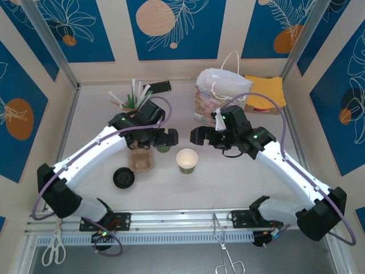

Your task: Pack the takeout coffee

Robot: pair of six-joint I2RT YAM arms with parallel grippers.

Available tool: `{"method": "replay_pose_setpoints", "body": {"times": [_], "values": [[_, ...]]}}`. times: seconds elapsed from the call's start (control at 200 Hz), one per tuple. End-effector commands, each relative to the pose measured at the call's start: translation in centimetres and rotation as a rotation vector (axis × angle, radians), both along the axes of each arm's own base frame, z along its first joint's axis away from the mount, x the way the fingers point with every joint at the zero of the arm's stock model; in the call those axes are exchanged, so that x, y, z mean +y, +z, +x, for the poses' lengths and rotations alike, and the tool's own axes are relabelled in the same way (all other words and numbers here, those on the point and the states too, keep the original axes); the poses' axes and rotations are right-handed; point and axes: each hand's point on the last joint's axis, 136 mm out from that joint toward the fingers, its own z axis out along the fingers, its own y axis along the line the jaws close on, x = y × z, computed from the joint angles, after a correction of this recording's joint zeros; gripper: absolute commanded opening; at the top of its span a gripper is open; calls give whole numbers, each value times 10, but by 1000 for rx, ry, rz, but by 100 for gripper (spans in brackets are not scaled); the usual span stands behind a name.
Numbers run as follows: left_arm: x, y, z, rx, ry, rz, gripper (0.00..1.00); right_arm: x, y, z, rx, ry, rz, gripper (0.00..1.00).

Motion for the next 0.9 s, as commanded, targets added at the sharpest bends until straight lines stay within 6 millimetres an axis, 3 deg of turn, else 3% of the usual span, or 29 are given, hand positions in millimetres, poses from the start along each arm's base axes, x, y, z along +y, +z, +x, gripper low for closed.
{"method": "replay_pose_setpoints", "body": {"times": [0.0,0.22,0.395,0.66,0.895], "values": [[41,-6,-4,16,68,84,100,4,5,4,-24,2,-86,99],[92,-13,-4,-9,192,117,100,30,19,7,-50,40,-101,99],[123,-19,-8,-26,260,99,100,49,15,6,-42,84,-188,99],[139,-34,-10,-38,228,148,100,71,8,9,-50,117,-271,99],[132,-56,-6,6,194,135,100,75,2,8,6,141,-266,99]]}}
